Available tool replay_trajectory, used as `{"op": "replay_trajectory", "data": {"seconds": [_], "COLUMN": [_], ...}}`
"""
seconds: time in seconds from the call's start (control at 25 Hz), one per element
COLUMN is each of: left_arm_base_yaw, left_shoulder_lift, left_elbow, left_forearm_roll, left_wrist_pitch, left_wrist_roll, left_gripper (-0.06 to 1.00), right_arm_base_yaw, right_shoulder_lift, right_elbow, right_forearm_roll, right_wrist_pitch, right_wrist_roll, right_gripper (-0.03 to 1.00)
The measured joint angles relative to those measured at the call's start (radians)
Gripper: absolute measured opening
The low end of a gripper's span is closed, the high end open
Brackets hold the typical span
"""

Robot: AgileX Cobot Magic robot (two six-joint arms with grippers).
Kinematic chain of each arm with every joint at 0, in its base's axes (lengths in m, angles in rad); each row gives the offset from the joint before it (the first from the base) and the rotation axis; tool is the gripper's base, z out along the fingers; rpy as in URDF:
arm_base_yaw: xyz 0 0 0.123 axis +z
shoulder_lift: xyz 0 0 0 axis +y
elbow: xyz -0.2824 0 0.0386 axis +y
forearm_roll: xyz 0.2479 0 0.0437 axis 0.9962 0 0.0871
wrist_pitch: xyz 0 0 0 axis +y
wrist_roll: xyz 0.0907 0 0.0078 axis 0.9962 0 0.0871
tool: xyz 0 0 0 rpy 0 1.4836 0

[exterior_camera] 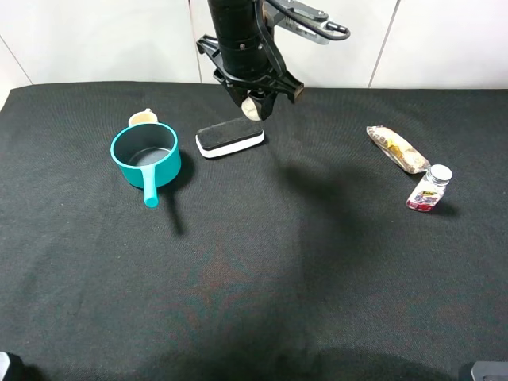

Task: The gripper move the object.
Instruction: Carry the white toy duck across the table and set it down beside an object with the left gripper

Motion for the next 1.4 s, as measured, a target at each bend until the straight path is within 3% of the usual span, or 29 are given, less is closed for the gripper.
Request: {"op": "replay_trajectory", "data": {"seconds": [0.64,1.4], "left_arm_base_yaw": [0.001,0.001], "left_shoulder_lift": [0.224,0.317], "left_elbow": [-0.336,-0.37], "left_forearm_roll": [0.0,-0.001], "left_wrist_pitch": [0.122,0.123], "left_wrist_roll": [0.014,0.03], "left_gripper": [0.51,0.51], "right_arm_base_yaw": [0.0,0.0], "right_shoulder_lift": [0.0,0.0], "right_elbow": [0.0,0.0], "right_forearm_roll": [-0.004,-0.009], "right_wrist_pitch": [0.0,0.0], "right_wrist_roll": [0.001,0.001], "right_gripper": [0.69,0.69]}}
